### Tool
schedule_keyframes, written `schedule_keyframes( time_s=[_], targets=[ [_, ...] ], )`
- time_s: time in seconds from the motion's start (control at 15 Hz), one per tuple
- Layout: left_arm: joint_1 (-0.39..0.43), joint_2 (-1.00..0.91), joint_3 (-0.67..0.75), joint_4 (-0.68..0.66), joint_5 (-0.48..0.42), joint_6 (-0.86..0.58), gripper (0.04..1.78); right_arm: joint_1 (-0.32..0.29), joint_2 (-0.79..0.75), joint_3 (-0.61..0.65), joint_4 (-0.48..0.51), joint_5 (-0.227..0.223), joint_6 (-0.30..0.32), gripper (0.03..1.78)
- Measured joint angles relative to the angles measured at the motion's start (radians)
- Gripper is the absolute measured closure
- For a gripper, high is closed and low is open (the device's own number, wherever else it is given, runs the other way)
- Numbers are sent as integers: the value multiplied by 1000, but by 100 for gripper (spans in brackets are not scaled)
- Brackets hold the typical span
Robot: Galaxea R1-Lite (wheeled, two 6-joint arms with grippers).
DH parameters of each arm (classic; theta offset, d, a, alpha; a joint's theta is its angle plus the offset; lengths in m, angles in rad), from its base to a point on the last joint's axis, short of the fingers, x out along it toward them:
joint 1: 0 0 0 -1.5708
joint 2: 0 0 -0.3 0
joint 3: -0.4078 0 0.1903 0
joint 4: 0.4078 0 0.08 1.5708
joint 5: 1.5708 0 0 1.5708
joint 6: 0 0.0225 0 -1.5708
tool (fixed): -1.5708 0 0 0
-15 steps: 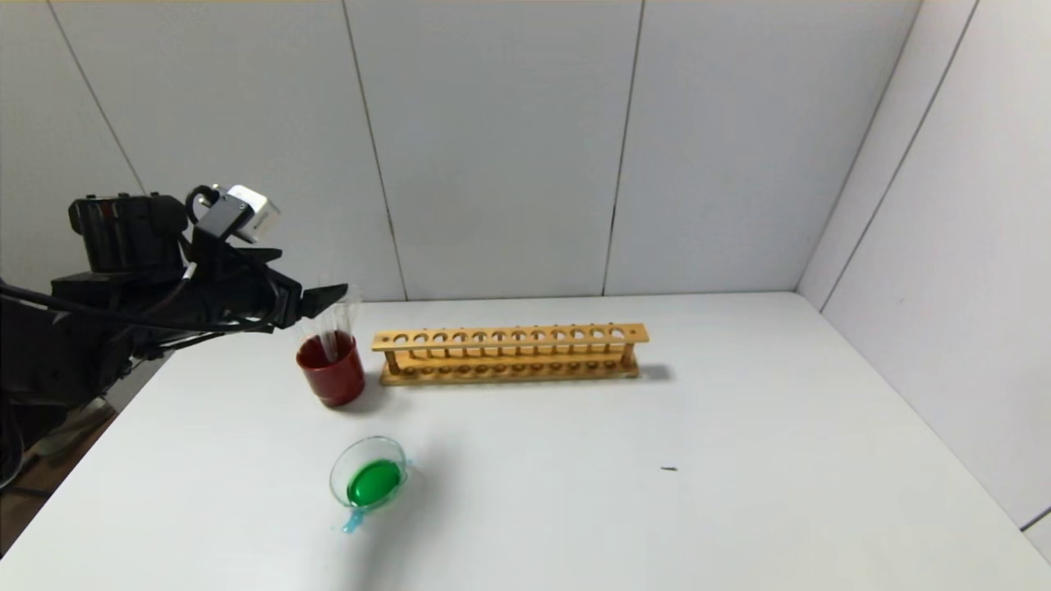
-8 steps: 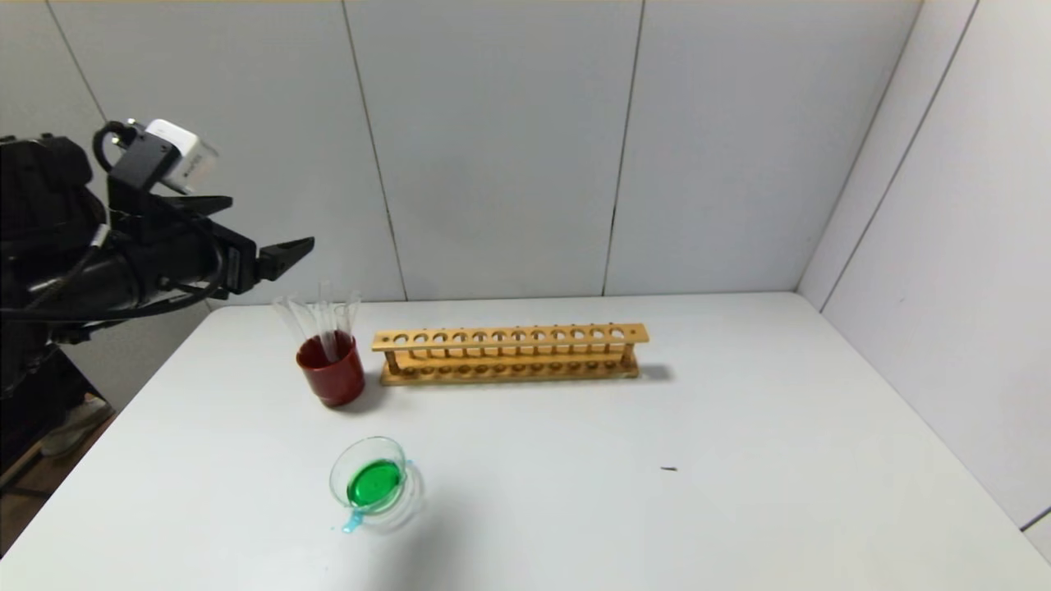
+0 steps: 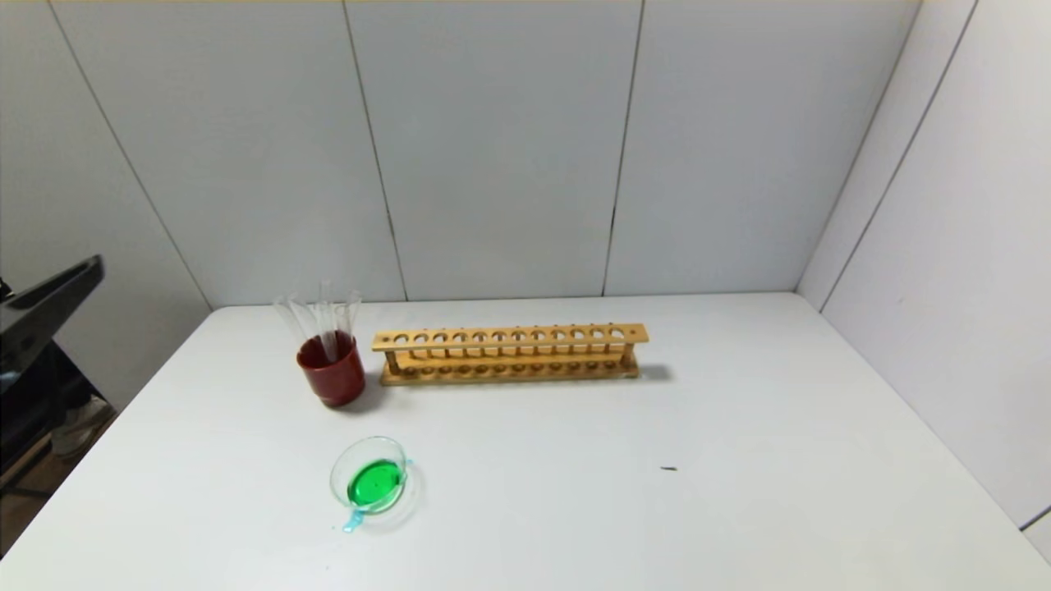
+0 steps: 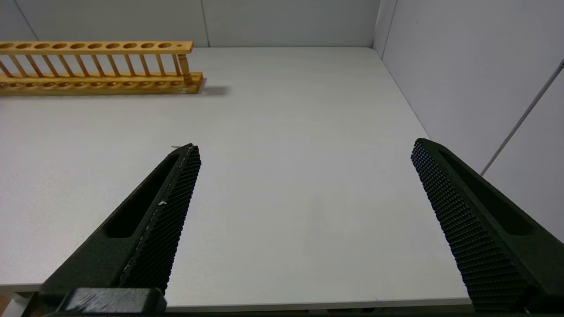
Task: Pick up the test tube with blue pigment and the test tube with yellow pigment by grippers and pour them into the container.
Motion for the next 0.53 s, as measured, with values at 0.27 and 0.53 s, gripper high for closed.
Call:
schedule_keyframes(
  time_s=[0.27,0.53],
  targets=[
    [27,-386,121,151,-33,-100,7,0,0,0,0,0,0,6],
    [7,-501,244,97,-58,-258,7,0,0,0,0,0,0,6]
  ],
)
